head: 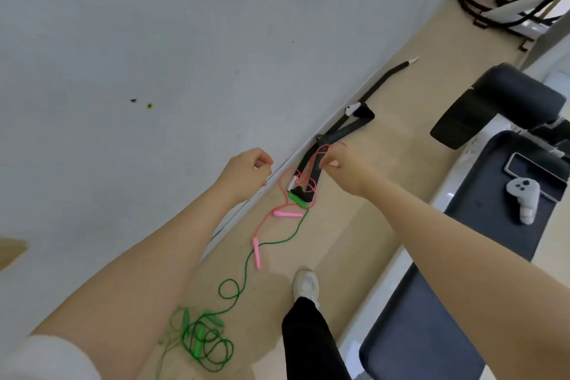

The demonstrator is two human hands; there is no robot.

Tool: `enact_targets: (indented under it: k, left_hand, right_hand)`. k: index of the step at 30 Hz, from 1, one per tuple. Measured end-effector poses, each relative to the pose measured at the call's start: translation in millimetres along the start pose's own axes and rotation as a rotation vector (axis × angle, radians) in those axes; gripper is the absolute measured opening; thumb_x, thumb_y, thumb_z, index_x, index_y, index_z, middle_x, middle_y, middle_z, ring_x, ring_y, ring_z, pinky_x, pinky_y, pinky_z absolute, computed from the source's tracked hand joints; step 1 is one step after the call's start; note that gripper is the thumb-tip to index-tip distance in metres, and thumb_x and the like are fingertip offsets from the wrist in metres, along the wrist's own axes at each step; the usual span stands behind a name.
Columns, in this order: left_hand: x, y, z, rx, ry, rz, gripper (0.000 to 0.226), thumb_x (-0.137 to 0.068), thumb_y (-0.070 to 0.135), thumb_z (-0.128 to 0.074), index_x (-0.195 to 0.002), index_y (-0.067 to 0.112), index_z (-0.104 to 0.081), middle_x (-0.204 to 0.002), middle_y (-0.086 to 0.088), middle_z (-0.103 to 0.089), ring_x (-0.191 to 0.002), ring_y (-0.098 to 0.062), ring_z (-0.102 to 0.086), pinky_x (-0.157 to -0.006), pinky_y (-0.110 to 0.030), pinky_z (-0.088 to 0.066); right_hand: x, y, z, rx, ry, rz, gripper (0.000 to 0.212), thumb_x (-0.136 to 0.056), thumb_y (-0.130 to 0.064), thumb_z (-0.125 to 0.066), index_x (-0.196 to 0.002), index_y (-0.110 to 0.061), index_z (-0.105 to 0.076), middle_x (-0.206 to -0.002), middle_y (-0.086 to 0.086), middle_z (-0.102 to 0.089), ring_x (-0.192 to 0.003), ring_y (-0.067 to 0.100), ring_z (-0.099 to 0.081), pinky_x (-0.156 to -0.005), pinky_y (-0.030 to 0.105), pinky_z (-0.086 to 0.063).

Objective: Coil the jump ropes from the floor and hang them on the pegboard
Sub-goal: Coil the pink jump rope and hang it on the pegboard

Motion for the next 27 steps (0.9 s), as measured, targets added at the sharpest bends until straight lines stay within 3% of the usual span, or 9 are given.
enact_targets:
  k: [7,11,16,19,22,24,27]
  left_hand:
    - [-137.3,-70.2,-96.5,0.007,-0.035,0.166,0.026,-0.092,0.013,-0.045,-0.116,0.015,-0.053,-0.107,-0.005,-0.057,-0.095,-0.026,-0.062,-0.063,-0.023,-0.038]
    - [-202.4,-126.9,-159.2,-0.082,-0.112,0.141,0.029,-0.09,0.018,-0.042,-0.113,0.019,-0.059,-0.095,-0.003,-0.058,-0.086,-0.021,-0.056,-0.066,-0.023,-0.036]
    - [-280.7,-224.1,-235.0,-0.195,-0.15,0.155,0.034,-0.091,0.008,-0.046,-0.125,0.007,-0.053,-0.116,-0.01,-0.058,-0.1,-0.023,-0.052,-0.069,-0.019,-0.029]
    - [-327.5,-282.6,-277.9,-0.224,-0.174,0.155,0.034,-0.089,0.002,-0.046,-0.123,-0.004,-0.05,-0.109,-0.011,-0.052,-0.096,-0.022,-0.05,-0.079,-0.027,-0.034]
    - [-375.3,-330.8,-315.5,-0.237,-0.165,0.108,0.041,-0.086,0.015,-0.041,-0.121,-0.005,-0.049,-0.112,-0.015,-0.053,-0.095,-0.021,-0.049,-0.077,-0.026,-0.035]
    - [-405.9,-353.4,-336.4,-0.236,-0.144,0.061,0.048,-0.082,0.018,-0.037,-0.125,-0.001,-0.048,-0.119,-0.017,-0.053,-0.104,-0.027,-0.052,-0.084,-0.028,-0.036]
    - [-442.6,-370.5,-362.0,-0.253,-0.116,-0.05,0.047,-0.09,0.005,-0.037,-0.136,0.012,-0.04,-0.137,-0.013,-0.044,-0.118,-0.03,-0.048,-0.097,-0.037,-0.04]
  right_hand:
    - [-108.9,132.4,-55.2,0.047,-0.124,-0.185,0.031,-0.092,-0.007,-0.041,-0.113,-0.01,-0.064,-0.125,0.012,-0.057,-0.113,0.029,-0.053,-0.095,0.033,-0.041]
    - [-163.9,201.1,-128.7,0.043,-0.182,-0.243,0.035,-0.094,-0.006,-0.038,-0.12,-0.01,-0.059,-0.13,0.013,-0.051,-0.119,0.029,-0.048,-0.098,0.031,-0.036]
    - [-234.4,278.6,-239.6,0.063,-0.217,-0.26,0.039,-0.097,-0.009,-0.035,-0.134,-0.009,-0.045,-0.143,0.012,-0.038,-0.13,0.03,-0.036,-0.107,0.033,-0.027]
    - [-279.5,311.9,-290.9,0.068,-0.178,-0.244,0.039,-0.099,-0.009,-0.033,-0.137,-0.004,-0.037,-0.144,0.014,-0.037,-0.131,0.031,-0.035,-0.105,0.032,-0.024]
    - [-329.4,343.8,-338.8,0.014,-0.096,-0.288,0.042,-0.1,-0.013,-0.033,-0.141,-0.005,-0.032,-0.144,0.015,-0.037,-0.129,0.033,-0.036,-0.103,0.037,-0.029]
    - [-361.3,363.9,-367.5,-0.026,-0.027,-0.339,0.043,-0.098,-0.016,-0.038,-0.14,-0.006,-0.032,-0.138,0.016,-0.042,-0.123,0.035,-0.041,-0.098,0.04,-0.036]
    - [-395.0,384.6,-396.9,-0.098,0.043,-0.37,0.055,-0.091,-0.012,-0.051,-0.14,-0.01,-0.029,-0.129,0.015,-0.046,-0.116,0.035,-0.047,-0.095,0.044,-0.043]
Point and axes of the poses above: each hand's wrist, its own x-axis away from the middle knuckle, its own z-axis out of the back of the hand, y = z × x, the point moved 6 cm from there along -x, towards the middle knuckle
